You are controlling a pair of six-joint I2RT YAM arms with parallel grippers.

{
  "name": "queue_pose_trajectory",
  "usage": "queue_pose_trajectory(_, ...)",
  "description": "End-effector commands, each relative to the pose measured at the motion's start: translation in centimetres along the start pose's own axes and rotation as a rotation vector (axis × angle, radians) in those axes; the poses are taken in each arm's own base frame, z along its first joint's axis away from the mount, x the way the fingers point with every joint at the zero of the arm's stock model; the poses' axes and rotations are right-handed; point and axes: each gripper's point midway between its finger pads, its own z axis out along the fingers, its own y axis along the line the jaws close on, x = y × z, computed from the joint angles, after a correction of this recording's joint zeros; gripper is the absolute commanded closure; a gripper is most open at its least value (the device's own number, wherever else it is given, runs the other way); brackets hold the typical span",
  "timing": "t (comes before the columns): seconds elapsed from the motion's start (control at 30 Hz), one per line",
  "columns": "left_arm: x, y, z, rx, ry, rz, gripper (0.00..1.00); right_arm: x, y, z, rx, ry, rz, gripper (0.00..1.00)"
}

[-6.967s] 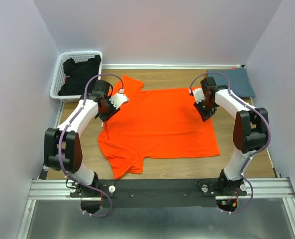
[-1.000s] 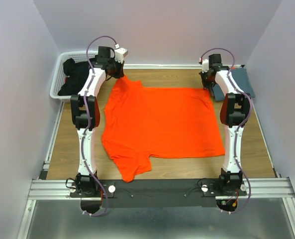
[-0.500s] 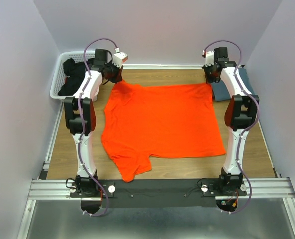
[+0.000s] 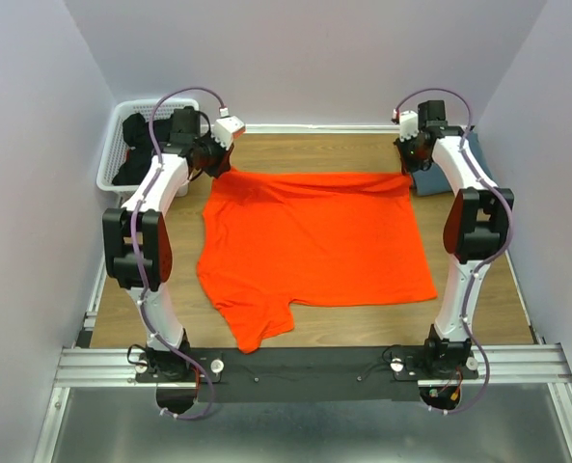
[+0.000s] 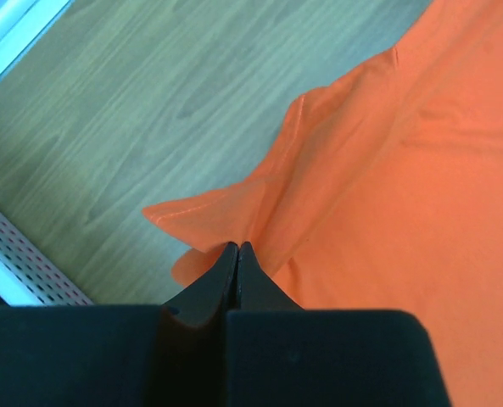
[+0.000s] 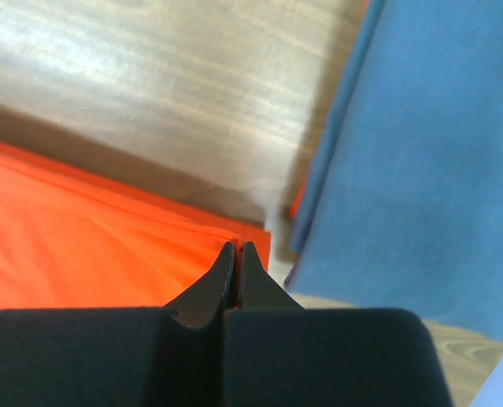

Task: Fold and stack the t-shirts
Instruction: Fold the tshirt

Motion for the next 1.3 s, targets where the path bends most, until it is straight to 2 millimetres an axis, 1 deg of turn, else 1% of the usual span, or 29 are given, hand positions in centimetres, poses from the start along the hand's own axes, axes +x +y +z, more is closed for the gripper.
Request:
queue_pose_trajectory(0.0, 0.1, -0.8, -2.0, -0.008, -0.025, 0.057, 1.0, -0.3, 0.4, -2.6, -0.021, -0.036, -0.029, 0.99)
queue_pose_trajectory(0.03, 0.4, -1.1, -2.3, -0.006, -0.021, 0.056, 1.0, -0.1, 0.5, -2.7, -0.027, -0.034, -0.033, 0.99)
queue_pose_trajectory(0.07, 1.2, -1.6, -2.6, -0.003, -0.01, 0.056, 1.0, 0.4, 0.8, -2.6, -0.035, -0.022, -0.034, 0.99)
queue_pose_trajectory(0.1, 1.6, -1.9, -2.7, 0.001, -0.006, 0.058, 1.0, 1.0, -0.1, -2.8, -0.027, -0.018, -0.021, 0.99)
queue_pose_trajectory(0.23, 3.4, -3.4, -3.7, 0.006, 0.011, 0.065, 1.0, 2.2, 0.2, -2.8, -0.043, 0.002, -0.038, 0.99)
queue_pose_trajectory(0.3, 4.8, -4.3, -4.1, 0.012, 0.026, 0.06, 1.0, 2.7, 0.4, -2.9, -0.051, 0.009, -0.043, 1.0)
queue_pose_trajectory(0.33, 5.2, -4.6, -4.2, 0.013, 0.032, 0.062, 1.0, 3.4, 0.7, -2.6, -0.06, 0.025, -0.047, 0.99)
queue_pose_trajectory(0.37, 6.3, -5.2, -4.2, 0.023, 0.049, 0.054, 1.0, 3.6, 0.8, -2.7, -0.062, 0.027, -0.05, 0.99)
queue_pose_trajectory(0.4, 6.8, -5.5, -4.2, 0.026, 0.056, 0.054, 1.0, 3.9, 0.8, -2.7, -0.066, 0.032, -0.051, 0.99)
queue_pose_trajectory(0.43, 7.3, -5.7, -4.1, 0.027, 0.066, 0.059, 1.0, 4.7, 1.1, -2.4, -0.073, 0.052, -0.057, 1.0)
queue_pose_trajectory(0.47, 7.9, -6.1, -3.9, 0.033, 0.075, 0.057, 1.0, 5.0, 1.2, -2.2, -0.074, 0.061, -0.057, 0.99)
queue_pose_trajectory(0.5, 8.9, -6.5, -3.8, 0.036, 0.089, 0.049, 1.0, 5.5, 1.2, -1.8, -0.079, 0.074, -0.055, 0.99)
queue_pose_trajectory(0.53, 9.5, -6.9, -3.6, 0.044, 0.099, 0.043, 1.0, 5.9, 1.3, -1.6, -0.082, 0.083, -0.055, 0.99)
queue_pose_trajectory(0.57, 10.4, -7.6, -3.2, 0.058, 0.112, 0.031, 1.0, 6.6, 1.5, -1.1, -0.092, 0.1, -0.054, 0.99)
queue_pose_trajectory(0.63, 11.3, -8.3, -2.8, 0.067, 0.128, 0.016, 1.0, 7.1, 1.8, -0.7, -0.104, 0.112, -0.049, 0.99)
queue_pose_trajectory(0.73, 13.2, -9.2, -1.9, 0.044, 0.177, -0.005, 1.0, 7.8, 2.2, 0.1, -0.12, 0.131, -0.045, 0.99)
queue_pose_trajectory(0.77, 14.1, -9.8, -1.6, 0.056, 0.199, -0.009, 1.0, 8.0, 2.2, 0.2, -0.123, 0.137, -0.045, 0.99)
queue_pose_trajectory(0.9, 15.3, -11.1, -1.6, 0.079, 0.231, 0.027, 1.0, 9.0, 2.5, 0.6, -0.135, 0.159, -0.053, 0.99)
queue_pose_trajectory(0.93, 15.4, -11.2, -1.7, 0.083, 0.236, 0.048, 0.98, 9.2, 2.6, 0.6, -0.138, 0.165, -0.056, 0.99)
queue_pose_trajectory(0.97, 15.9, -11.8, -2.0, 0.107, 0.256, 0.053, 0.89, 9.3, 2.7, 0.6, -0.141, 0.166, -0.058, 0.99)
queue_pose_trajectory(1.0, 15.4, -11.7, -2.3, 0.122, 0.248, 0.089, 0.83, 9.5, 2.8, 0.5, -0.143, 0.17, -0.06, 0.99)
queue_pose_trajectory(1.03, 14.9, -12.2, -2.5, 0.16, 0.233, 0.102, 0.71, 9.6, 2.8, 0.4, -0.145, 0.171, -0.061, 0.99)
queue_pose_trajectory(1.07, 14.2, -12.5, -3.2, 0.193, 0.233, 0.107, 0.67, 9.6, 2.9, 0.2, -0.146, 0.17, -0.063, 0.96)
queue_pose_trajectory(1.1, 13.6, -12.4, -3.5, 0.206, 0.22, 0.115, 0.57, 9.5, 2.9, -0.1, -0.145, 0.163, -0.064, 0.87)
queue_pose_trajectory(1.17, 12.3, -11.7, -4.0, 0.21, 0.19, 0.113, 0.53, 9.7, 3.1, -0.6, -0.147, 0.163, -0.068, 0.76)
queue_pose_trajectory(1.2, 10.9, -10.9, -4.1, 0.195, 0.172, 0.112, 0.53, 9.3, 3.0, -1.3, -0.139, 0.147, -0.072, 0.67)
queue_pose_trajectory(1.27, 9.8, -9.8, -3.6, 0.172, 0.167, 0.075, 0.53, 9.2, 3.0, -1.9, -0.135, 0.142, -0.074, 0.65)
